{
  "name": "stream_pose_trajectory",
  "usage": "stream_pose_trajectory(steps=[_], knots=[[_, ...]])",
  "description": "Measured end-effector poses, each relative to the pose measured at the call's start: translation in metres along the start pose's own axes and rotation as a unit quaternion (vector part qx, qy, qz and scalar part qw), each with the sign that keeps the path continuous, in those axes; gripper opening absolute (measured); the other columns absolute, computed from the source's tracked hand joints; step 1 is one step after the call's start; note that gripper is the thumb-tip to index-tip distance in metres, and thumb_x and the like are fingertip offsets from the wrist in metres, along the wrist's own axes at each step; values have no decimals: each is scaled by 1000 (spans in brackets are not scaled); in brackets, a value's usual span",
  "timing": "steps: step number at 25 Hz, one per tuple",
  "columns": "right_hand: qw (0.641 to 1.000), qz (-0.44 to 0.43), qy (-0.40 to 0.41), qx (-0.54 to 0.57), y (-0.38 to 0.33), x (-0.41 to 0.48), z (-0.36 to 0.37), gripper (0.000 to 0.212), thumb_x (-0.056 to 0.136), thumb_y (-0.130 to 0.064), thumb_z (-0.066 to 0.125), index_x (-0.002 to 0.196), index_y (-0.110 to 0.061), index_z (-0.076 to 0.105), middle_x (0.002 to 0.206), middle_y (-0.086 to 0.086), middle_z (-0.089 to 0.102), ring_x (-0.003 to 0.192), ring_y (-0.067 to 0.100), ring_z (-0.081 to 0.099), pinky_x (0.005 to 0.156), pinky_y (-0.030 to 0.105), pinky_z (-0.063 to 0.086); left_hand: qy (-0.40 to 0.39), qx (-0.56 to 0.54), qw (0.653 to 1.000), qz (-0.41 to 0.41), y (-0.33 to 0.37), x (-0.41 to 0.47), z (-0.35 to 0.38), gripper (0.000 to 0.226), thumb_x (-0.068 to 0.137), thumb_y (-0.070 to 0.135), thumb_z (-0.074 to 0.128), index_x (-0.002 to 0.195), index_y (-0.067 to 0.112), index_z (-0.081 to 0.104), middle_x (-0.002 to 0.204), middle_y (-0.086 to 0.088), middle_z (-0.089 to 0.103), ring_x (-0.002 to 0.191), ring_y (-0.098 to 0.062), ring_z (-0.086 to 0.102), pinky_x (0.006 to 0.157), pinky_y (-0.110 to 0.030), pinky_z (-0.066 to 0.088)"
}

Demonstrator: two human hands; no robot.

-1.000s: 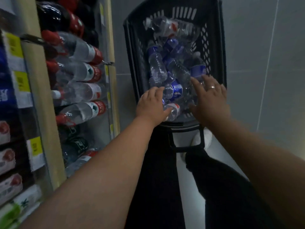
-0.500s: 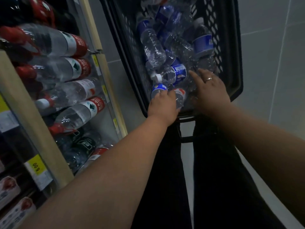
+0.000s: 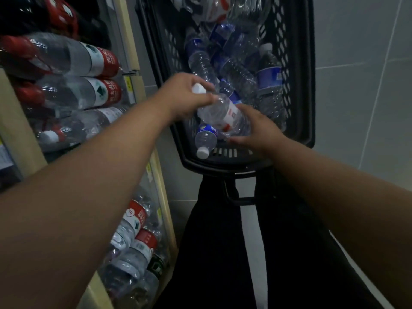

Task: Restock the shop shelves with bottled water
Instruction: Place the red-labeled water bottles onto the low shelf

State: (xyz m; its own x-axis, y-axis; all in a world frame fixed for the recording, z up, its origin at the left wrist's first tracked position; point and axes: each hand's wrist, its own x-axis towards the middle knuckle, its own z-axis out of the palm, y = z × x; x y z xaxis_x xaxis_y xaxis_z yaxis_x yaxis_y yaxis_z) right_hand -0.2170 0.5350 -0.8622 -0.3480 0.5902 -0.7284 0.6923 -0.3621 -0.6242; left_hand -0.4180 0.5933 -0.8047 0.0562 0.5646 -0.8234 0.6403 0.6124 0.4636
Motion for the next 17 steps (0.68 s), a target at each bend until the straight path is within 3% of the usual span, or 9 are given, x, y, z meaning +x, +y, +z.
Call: stream_pose_trajectory(steps=[1, 3, 6, 8, 10, 13, 15, 17], knots=[[999, 17, 17, 45, -4, 4, -2, 76, 72, -25, 83, 138, -23, 45, 111, -10, 53, 90, 6, 56, 73, 11, 42, 8, -26, 1000, -2, 4, 5, -4, 27, 83, 28, 75, 108, 19, 71, 96, 7, 67, 83, -2, 62, 64, -7, 47], [993, 43, 34, 109, -6, 15, -6, 72, 72, -24, 84, 134, -23, 47, 111, -11, 53, 93, 7, 56, 80, 19, 48, 40, -95, 995, -8, 10, 16, -5, 21, 82, 26, 76, 101, 16, 71, 89, 5, 69, 76, -3, 64, 66, -13, 52], [982, 57, 16, 182, -5, 34, -17, 65, 71, -23, 84, 128, -20, 52, 115, -5, 64, 102, 14, 63, 89, 34, 51, 71, -252, 965, -15, 7, 35, 6, 24, 79, 30, 78, 96, 16, 70, 92, 0, 74, 86, -14, 71, 82, -31, 56], [970, 58, -7, 238, -9, 43, -27, 51, 76, -19, 80, 121, -16, 57, 109, -3, 68, 98, 9, 66, 84, 26, 51, 63, -341, 938, -15, 6, 47, 15, 39, 76, 35, 77, 109, 17, 67, 106, -3, 73, 98, -19, 70, 87, -35, 54], [959, 48, -25, 278, -18, 52, -37, 35, 81, -17, 76, 113, -15, 62, 103, -1, 71, 94, 9, 69, 80, 23, 52, 41, -395, 918, -20, 9, 57, 20, 50, 85, 28, 72, 130, 20, 54, 117, -5, 68, 102, -19, 68, 81, -31, 54], [937, 47, -47, 342, -31, 68, -49, 23, 84, -14, 71, 106, -11, 66, 99, 4, 73, 92, 18, 71, 82, 30, 56, 1, -478, 878, -34, 21, 70, 15, 51, 92, 16, 64, 139, 20, 45, 106, -6, 69, 83, -19, 72, 65, -33, 58], [939, 49, -71, 334, -42, 81, -60, 27, 84, -17, 71, 109, -8, 66, 100, 9, 73, 92, 24, 71, 82, 37, 58, 21, -523, 851, -44, 25, 78, 7, 45, 92, 15, 63, 135, 14, 49, 98, -8, 70, 76, -20, 72, 61, -36, 59], [959, 31, -86, 269, -51, 93, -72, 47, 78, -29, 74, 118, -7, 63, 105, 10, 72, 93, 25, 71, 78, 38, 59, 62, -542, 837, -53, 23, 82, -1, 38, 91, 16, 65, 127, 14, 53, 96, -9, 71, 74, -22, 72, 63, -38, 61]])
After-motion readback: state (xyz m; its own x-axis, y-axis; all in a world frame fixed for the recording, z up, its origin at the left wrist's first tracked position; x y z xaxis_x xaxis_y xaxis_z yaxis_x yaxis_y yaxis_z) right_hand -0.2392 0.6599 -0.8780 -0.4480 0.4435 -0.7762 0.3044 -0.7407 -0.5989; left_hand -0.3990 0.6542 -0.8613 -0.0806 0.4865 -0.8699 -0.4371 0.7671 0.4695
